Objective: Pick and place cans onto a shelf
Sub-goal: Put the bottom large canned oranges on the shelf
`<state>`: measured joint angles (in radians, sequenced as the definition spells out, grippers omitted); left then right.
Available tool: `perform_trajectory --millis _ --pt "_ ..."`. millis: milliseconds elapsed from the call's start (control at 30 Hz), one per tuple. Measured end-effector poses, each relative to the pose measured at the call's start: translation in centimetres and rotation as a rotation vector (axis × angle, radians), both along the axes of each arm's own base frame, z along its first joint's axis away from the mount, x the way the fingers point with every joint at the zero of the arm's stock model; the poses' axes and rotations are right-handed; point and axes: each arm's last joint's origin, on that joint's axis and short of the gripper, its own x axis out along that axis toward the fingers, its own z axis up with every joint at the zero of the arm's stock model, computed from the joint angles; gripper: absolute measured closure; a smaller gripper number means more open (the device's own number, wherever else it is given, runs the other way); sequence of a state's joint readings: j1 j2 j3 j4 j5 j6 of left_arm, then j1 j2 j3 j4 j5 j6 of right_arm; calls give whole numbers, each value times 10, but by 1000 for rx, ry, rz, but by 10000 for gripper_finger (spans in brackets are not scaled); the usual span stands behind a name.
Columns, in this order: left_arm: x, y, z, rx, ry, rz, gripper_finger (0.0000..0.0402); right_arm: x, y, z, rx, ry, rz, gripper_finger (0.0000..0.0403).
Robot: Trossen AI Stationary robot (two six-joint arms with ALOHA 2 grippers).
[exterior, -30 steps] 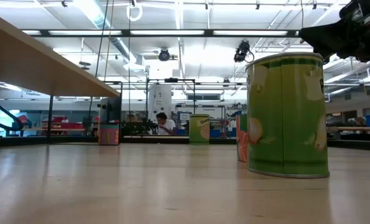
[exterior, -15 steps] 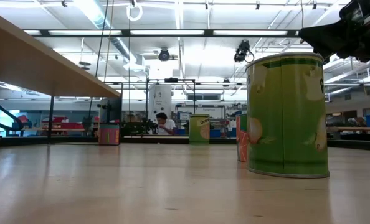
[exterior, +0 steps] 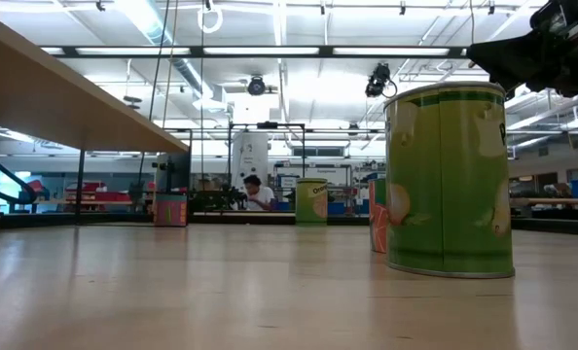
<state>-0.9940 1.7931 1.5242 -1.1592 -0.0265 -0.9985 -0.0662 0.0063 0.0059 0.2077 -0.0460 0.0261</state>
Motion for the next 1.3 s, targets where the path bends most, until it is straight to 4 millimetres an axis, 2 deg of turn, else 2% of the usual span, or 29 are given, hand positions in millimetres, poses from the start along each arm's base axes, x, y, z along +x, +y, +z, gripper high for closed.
perform_trajectory --millis 167,300,433,633,767,1100,1300 --pt "-8 -2 7 44 -26 2 14 0 0 0 0 0 0 380" --pt "-16 -7 6 27 -2 146 14 0 0 0 0 0 0 380" --pt "-22 -9 6 2 21 385 14 0 0 0 0 0 0 380" --pt "-23 -10 6 -60 69 920 15 0 0 0 0 0 0 380" --pt "-20 -10 6 -104 56 1150 15 0 0 0 0 0 0 380" --pt "3 2 1 -112 78 1276 15 0 0 0 0 0 0 380" --pt "1 2 -1 -92 154 1294 15 0 0 0 0 0 0 380"
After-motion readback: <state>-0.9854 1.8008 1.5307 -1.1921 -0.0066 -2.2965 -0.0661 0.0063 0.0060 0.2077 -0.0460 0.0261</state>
